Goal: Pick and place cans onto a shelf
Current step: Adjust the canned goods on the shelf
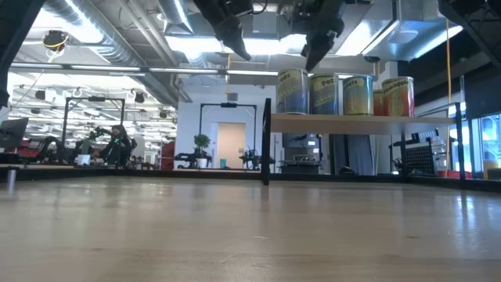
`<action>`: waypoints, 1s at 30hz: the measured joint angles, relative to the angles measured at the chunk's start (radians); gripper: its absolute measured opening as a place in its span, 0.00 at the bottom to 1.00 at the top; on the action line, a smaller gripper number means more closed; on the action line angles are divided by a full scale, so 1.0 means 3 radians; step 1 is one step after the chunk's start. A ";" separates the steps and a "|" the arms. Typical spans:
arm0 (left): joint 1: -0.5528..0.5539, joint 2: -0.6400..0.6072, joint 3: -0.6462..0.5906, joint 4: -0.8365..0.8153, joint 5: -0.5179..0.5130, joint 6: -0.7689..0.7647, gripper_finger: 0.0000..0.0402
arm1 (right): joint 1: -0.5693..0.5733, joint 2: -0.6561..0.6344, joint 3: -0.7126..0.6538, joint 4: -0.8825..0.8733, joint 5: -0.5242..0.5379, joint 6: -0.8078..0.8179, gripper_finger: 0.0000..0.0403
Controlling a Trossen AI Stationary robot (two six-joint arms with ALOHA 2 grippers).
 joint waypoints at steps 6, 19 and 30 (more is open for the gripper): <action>-0.0008 0.0000 0.0000 -0.0001 -0.0002 0.0000 0.06 | -0.0004 0.0000 0.0000 0.0000 -0.0144 0.0027 0.01; -0.0029 0.0000 0.0000 -0.0001 -0.0002 -0.0001 0.06 | 0.0006 0.0000 0.0000 0.0000 -0.0249 0.0202 0.01; -0.0029 0.0000 0.0000 -0.0001 -0.0002 -0.0001 0.06 | 0.0022 -0.0019 0.0000 -0.0001 0.0251 0.0315 0.01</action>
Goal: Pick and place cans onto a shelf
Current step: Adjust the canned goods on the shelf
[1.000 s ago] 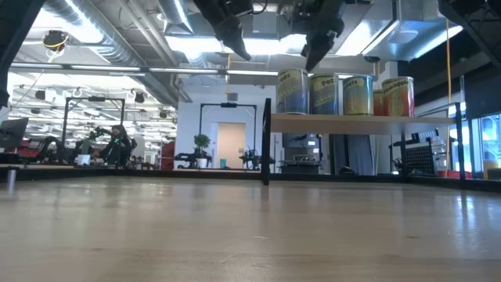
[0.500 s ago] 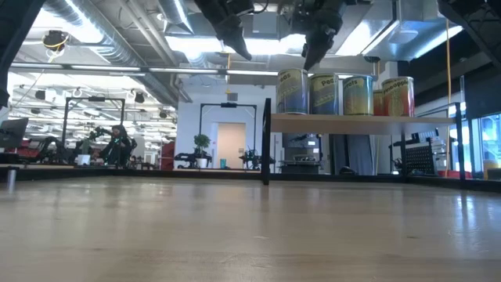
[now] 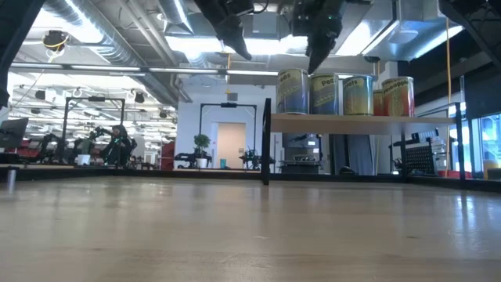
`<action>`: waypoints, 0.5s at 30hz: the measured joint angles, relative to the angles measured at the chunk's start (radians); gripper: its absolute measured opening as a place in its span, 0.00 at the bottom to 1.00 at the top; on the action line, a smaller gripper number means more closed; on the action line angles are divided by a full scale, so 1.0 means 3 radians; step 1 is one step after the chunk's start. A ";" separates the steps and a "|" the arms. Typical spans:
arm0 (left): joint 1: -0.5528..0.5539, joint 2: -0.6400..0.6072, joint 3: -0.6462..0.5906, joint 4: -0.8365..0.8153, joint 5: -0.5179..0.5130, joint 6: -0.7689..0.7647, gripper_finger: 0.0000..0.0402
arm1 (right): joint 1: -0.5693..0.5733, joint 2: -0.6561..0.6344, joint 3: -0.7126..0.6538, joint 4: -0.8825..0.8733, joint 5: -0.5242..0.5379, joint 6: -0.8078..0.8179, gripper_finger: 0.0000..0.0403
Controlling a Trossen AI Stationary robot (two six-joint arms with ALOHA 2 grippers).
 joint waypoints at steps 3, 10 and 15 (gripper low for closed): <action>0.0000 0.0000 0.0000 0.0000 -0.0004 0.0001 0.06 | -0.0044 0.0001 0.0000 0.0000 0.0373 0.0135 0.01; 0.0000 0.0000 0.0000 0.0000 -0.0006 0.0001 0.06 | -0.0164 0.0001 0.0000 -0.0001 0.0641 0.0295 0.01; 0.0000 0.0000 0.0000 0.0000 -0.0006 0.0001 0.06 | -0.0296 0.0001 -0.0001 0.0000 0.0998 0.0401 0.01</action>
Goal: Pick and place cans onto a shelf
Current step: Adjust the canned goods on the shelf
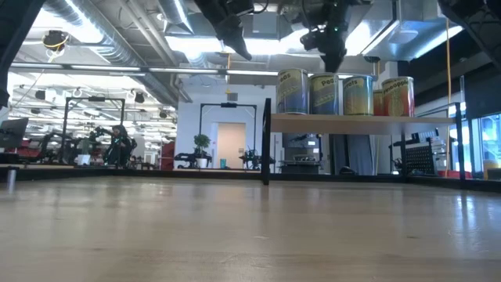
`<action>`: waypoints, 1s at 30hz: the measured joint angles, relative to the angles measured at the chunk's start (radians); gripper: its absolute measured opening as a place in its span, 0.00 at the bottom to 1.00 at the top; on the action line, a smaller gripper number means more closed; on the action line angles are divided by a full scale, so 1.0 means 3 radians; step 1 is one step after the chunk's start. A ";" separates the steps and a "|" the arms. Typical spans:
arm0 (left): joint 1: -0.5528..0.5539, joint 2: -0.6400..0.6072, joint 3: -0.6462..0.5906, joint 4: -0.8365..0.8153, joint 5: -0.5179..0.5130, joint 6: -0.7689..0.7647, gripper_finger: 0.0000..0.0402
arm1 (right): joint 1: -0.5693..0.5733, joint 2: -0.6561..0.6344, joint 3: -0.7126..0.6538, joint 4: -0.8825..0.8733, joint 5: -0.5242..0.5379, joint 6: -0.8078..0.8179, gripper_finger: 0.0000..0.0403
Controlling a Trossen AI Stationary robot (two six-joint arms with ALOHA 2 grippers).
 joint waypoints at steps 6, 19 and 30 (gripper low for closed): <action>0.0000 0.0000 0.0000 0.0000 -0.0001 0.0001 0.06 | -0.0161 0.0000 0.0000 0.0000 -0.0077 0.0127 0.01; 0.0000 0.0000 0.0000 0.0000 -0.0003 0.0000 0.06 | -0.0313 0.0000 0.0000 0.0000 -0.0218 0.0300 0.01; 0.0000 0.0000 0.0000 0.0000 -0.0003 0.0000 0.06 | -0.0329 0.0003 -0.0062 0.0003 -0.0246 0.0452 0.01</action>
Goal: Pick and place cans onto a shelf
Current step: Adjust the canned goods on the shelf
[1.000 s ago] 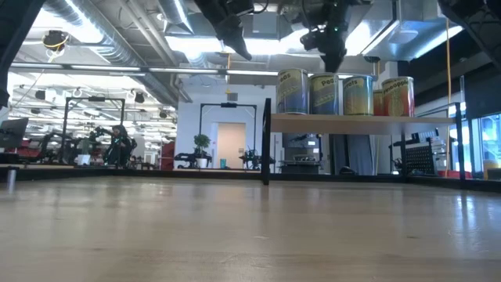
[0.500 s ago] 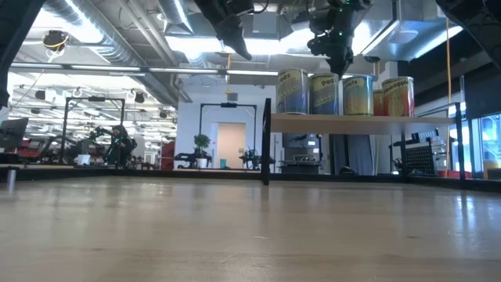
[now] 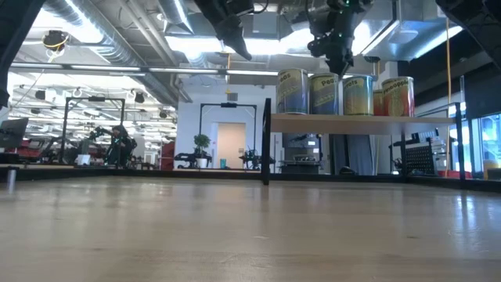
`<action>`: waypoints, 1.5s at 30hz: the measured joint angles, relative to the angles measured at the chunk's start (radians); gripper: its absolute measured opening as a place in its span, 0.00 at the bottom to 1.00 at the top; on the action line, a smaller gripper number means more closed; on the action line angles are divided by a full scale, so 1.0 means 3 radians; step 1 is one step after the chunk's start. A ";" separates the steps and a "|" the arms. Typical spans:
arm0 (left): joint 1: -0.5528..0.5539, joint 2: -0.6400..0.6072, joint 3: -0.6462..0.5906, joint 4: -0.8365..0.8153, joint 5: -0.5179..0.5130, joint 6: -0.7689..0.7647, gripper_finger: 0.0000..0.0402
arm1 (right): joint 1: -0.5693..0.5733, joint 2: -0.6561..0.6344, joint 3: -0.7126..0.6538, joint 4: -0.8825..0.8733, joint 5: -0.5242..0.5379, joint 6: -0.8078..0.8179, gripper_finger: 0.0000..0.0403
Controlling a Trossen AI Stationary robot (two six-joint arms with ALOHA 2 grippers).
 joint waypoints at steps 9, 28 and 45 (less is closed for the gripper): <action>0.0000 0.0000 0.0000 0.0003 0.0000 0.0001 0.06 | 0.0001 0.0006 -0.0319 -0.0006 -0.0002 -0.0107 0.01; -0.0001 0.0000 0.0000 0.0033 0.0000 0.0001 0.06 | 0.0045 0.0006 -0.0231 0.0000 0.0200 -0.0292 0.01; -0.0065 0.0000 0.0000 0.0027 -0.0004 -0.0003 0.06 | 0.0249 -0.0310 -0.0137 -0.0002 -0.0297 0.0002 0.01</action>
